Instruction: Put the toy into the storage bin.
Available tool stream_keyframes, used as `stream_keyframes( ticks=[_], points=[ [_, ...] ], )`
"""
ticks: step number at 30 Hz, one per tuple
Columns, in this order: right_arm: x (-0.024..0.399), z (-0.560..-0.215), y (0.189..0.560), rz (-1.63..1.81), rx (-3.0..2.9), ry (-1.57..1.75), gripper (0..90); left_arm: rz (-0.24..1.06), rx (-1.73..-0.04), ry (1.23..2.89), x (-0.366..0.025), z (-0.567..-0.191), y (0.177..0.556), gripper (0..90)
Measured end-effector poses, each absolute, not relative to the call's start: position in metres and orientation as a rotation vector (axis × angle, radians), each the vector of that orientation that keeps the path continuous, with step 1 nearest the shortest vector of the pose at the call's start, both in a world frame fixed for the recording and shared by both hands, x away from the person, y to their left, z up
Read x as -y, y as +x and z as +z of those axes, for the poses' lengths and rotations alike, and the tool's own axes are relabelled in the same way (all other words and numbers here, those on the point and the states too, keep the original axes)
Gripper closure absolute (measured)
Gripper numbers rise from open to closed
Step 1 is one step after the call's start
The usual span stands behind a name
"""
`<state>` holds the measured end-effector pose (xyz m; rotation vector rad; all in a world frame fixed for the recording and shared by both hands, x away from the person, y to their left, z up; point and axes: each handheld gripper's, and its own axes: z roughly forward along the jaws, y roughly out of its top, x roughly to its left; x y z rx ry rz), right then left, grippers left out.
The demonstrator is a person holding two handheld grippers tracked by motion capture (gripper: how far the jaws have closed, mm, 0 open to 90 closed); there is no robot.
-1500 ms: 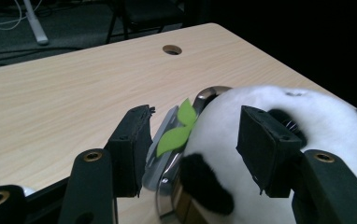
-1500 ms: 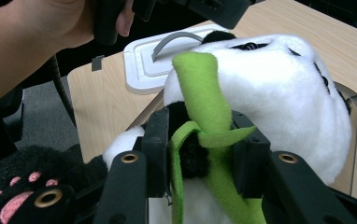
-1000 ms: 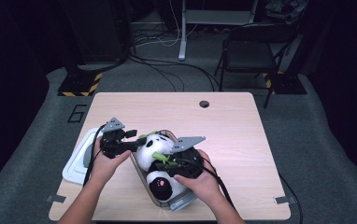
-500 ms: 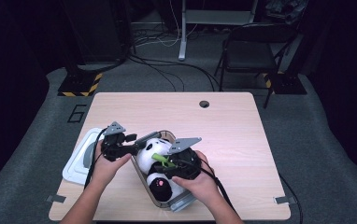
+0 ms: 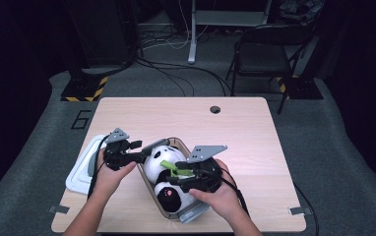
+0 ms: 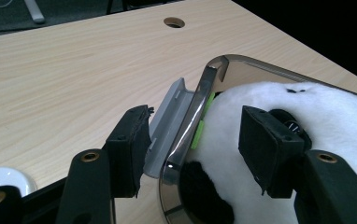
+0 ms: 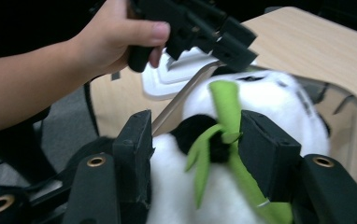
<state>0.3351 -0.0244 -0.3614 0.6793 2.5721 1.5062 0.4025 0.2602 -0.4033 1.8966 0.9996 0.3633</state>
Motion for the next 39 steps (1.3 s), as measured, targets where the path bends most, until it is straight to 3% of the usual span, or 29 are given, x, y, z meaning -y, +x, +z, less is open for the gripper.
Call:
stream_keyframes(
  ticks=[21, 39],
  points=[
    [0.023, -0.406, 0.327, 1.341, -2.671, 0.683, 46.9, 0.346, -1.005, 1.928, -0.257, -0.417, 0.403, 43.0],
    [0.023, -0.422, 0.329, 1.24, -2.723, 0.698, 50.5, 0.32, -1.02, 1.94, -0.26, -0.428, 0.406, 42.7]
  ],
)
